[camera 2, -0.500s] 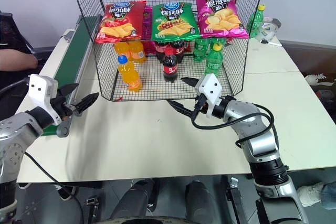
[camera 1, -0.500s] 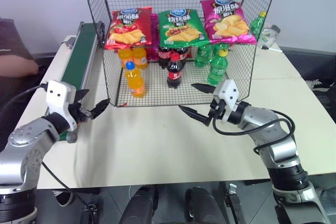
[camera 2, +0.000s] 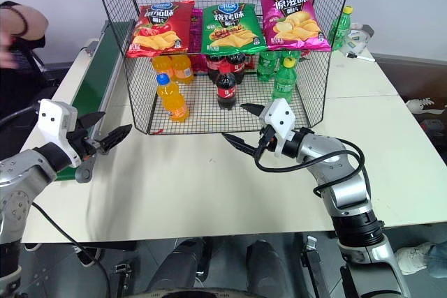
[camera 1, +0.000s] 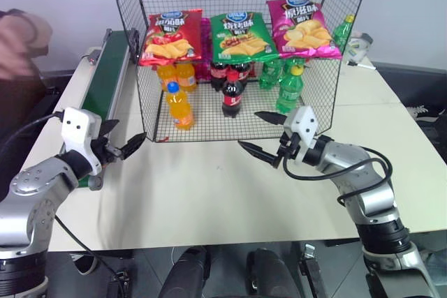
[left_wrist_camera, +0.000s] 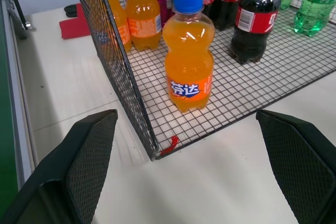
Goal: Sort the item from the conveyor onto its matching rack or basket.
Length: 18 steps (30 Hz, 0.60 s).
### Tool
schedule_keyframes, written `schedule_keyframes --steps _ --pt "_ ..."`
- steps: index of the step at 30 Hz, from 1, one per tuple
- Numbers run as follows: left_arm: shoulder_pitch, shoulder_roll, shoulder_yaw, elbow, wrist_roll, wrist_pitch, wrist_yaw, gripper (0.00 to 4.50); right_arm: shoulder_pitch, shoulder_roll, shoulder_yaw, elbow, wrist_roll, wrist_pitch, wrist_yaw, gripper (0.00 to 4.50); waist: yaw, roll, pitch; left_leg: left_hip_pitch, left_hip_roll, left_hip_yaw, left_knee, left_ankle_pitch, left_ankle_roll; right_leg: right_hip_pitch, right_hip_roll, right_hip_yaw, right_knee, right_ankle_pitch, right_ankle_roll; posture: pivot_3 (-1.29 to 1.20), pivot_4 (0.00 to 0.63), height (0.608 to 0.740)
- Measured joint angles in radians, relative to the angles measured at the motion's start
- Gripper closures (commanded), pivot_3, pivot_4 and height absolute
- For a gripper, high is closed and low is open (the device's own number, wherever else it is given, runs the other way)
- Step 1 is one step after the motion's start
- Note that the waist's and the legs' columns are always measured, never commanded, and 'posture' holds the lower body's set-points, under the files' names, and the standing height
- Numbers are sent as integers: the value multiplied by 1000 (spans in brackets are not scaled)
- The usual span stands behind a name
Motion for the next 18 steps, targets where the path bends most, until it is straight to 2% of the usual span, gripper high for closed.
schedule_keyframes --steps 18 --pt "0 0 0 0 1 -6 -3 70 4 2 1 0 0 0 0 0 0 0 0 0 0 0 0 0 0 0 0 0 0 0 0 0 150 740"
